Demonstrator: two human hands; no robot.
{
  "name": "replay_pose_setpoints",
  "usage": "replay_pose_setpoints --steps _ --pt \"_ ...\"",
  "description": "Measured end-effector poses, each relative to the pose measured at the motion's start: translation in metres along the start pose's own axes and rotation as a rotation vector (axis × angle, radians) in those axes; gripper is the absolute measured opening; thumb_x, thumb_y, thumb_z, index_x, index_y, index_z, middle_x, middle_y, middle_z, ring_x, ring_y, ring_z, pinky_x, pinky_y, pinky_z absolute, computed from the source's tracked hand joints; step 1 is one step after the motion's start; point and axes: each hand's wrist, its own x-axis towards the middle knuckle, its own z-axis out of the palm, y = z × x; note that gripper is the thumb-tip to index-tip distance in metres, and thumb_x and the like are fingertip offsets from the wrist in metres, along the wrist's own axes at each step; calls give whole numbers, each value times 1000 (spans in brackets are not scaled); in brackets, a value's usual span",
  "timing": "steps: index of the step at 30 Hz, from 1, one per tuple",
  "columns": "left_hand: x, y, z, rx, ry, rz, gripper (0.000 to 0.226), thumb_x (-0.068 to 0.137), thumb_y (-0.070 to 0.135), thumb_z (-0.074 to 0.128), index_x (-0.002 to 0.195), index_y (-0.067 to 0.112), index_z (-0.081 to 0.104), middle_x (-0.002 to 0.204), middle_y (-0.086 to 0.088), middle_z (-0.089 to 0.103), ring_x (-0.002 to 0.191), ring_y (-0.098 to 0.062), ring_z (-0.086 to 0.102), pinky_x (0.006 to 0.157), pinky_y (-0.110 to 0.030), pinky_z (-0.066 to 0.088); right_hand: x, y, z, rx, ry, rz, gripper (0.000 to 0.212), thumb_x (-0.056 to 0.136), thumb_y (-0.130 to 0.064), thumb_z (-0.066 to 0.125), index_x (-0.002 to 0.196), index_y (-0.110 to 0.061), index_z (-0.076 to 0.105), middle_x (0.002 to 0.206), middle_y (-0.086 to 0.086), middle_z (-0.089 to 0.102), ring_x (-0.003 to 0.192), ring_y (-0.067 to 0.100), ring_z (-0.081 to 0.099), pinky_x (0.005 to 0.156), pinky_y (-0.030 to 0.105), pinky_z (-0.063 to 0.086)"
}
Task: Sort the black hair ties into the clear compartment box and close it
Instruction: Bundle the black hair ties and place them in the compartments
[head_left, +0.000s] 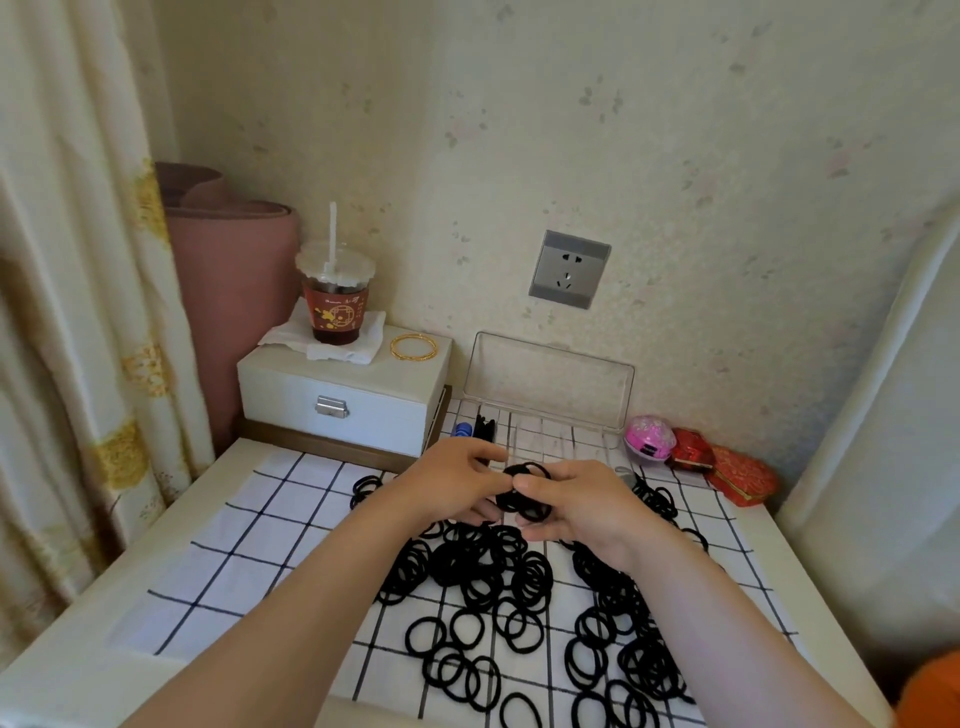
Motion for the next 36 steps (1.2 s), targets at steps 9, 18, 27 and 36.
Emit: replay_pose_setpoints --steps 9,18,27,36 --pt "15 -8 -17 522 302 267 38 99 15 50 136 18 56 139 -3 53 127 -18 49 102 -24 39 35 -27 8 -110 336 -145 7 92 -16 71 86 -11 70 87 11 71 63 21 69 51 27 57" --pt "34 -31 -15 657 176 222 65 95 22 55 154 19 26 161 -1 20 150 -16 10 120 -35 21 96 -24 18 -906 428 -207 28 85 -26 69 66 -5 67 54 1 53 48 12 45 44 26 31" --pt "37 -32 -8 699 141 192 64 93 19 57 151 20 31 158 -4 23 149 -20 8 119 -41 27 120 -48 34 -1375 190 42 27 83 -24 66 65 -12 51 67 3 52 59 19 52 48 24 35" --pt "33 -25 -9 645 132 185 64 97 25 53 154 19 25 159 -3 21 149 -21 7 118 -41 27 91 -62 7 -1005 98 -59 39 93 -26 63 129 -12 64 124 7 66 104 24 67 76 32 51"
